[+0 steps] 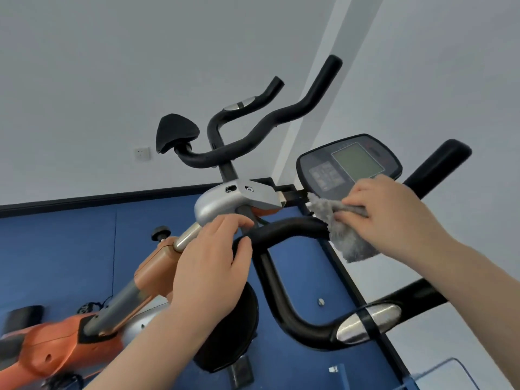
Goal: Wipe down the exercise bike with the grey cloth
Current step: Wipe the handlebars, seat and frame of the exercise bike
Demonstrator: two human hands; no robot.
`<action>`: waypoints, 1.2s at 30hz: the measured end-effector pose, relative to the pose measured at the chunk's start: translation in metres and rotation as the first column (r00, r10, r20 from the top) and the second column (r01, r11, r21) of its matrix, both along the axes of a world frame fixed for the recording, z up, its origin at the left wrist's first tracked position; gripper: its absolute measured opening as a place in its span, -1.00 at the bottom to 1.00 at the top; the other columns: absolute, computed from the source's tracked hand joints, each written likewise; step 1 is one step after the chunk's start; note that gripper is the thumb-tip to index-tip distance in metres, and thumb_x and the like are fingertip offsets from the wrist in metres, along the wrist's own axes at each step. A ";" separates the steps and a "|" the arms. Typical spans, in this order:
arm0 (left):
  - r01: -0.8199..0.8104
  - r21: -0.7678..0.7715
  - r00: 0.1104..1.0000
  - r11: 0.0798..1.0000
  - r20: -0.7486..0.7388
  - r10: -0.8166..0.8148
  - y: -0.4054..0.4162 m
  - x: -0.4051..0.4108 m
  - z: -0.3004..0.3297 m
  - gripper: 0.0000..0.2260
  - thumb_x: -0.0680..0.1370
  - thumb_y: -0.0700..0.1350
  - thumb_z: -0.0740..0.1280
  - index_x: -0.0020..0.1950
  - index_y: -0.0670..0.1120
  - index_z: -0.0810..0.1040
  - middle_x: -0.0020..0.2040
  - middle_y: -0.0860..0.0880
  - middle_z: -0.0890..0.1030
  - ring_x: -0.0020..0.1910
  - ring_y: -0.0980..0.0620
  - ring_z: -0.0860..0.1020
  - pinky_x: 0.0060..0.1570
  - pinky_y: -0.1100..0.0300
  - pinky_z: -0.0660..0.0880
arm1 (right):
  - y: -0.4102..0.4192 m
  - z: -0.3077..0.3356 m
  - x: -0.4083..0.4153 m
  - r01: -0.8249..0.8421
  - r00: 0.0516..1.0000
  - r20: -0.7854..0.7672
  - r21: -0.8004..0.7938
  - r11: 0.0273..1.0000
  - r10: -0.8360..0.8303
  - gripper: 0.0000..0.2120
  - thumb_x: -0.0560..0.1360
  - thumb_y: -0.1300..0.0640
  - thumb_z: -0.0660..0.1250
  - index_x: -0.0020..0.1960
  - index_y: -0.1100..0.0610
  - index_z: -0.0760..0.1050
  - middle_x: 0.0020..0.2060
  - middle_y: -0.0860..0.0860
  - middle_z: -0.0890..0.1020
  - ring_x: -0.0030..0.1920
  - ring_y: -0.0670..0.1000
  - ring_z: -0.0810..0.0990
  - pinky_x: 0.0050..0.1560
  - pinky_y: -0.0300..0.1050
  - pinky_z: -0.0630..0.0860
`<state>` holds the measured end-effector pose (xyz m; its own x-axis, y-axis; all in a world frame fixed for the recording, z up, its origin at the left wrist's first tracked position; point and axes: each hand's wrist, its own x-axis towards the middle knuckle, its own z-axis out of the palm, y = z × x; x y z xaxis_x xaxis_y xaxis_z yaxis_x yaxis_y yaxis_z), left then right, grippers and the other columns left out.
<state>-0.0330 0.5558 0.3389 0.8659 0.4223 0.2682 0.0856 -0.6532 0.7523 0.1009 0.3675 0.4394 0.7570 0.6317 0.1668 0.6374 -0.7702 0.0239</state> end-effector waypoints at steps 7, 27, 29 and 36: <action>0.004 -0.180 0.999 0.984 -0.036 -0.010 0.001 -0.001 0.007 -0.86 0.53 0.02 0.18 -0.01 0.28 0.42 -0.06 0.34 0.53 -0.08 0.42 0.48 -0.27 0.41 0.35 | 0.061 -0.043 -0.049 -0.071 0.997 -0.003 0.201 0.977 0.073 -0.79 0.49 0.05 0.34 0.10 0.00 0.62 -0.13 -0.03 0.52 -0.08 0.02 0.41 -0.08 -0.03 0.41; 0.389 -0.186 0.916 0.902 -0.030 -0.400 -0.041 0.072 0.029 -0.78 0.57 -0.05 0.19 0.19 0.13 0.46 0.06 0.23 0.54 0.08 0.20 0.49 0.07 0.20 0.39 | -0.053 0.015 -0.039 0.443 0.863 0.094 0.331 0.833 -0.496 -0.88 0.45 0.14 0.34 -0.06 -0.02 0.60 -0.14 -0.11 0.50 -0.15 -0.06 0.49 -0.23 -0.15 0.45; 0.358 -0.109 0.932 0.927 -0.021 -0.362 -0.043 0.070 0.024 -0.79 0.56 -0.01 0.21 0.17 0.16 0.47 -0.03 0.25 0.55 -0.05 0.23 0.49 -0.04 0.21 0.37 | -0.061 0.041 -0.038 0.363 0.843 0.162 0.533 0.764 -0.513 -0.84 0.41 0.14 0.39 -0.04 -0.06 0.57 -0.14 -0.15 0.54 -0.15 -0.07 0.53 -0.21 -0.18 0.42; 0.351 -0.110 0.933 0.930 -0.043 -0.357 -0.043 0.065 0.024 -0.81 0.53 0.03 0.22 0.13 0.21 0.46 -0.16 0.20 0.57 -0.28 0.22 0.50 -0.27 0.30 0.33 | -0.038 0.067 0.007 0.329 0.766 0.302 0.575 0.749 -0.568 -0.79 0.50 0.15 0.32 0.09 -0.04 0.61 0.01 -0.08 0.56 0.07 0.00 0.44 -0.22 -0.16 0.40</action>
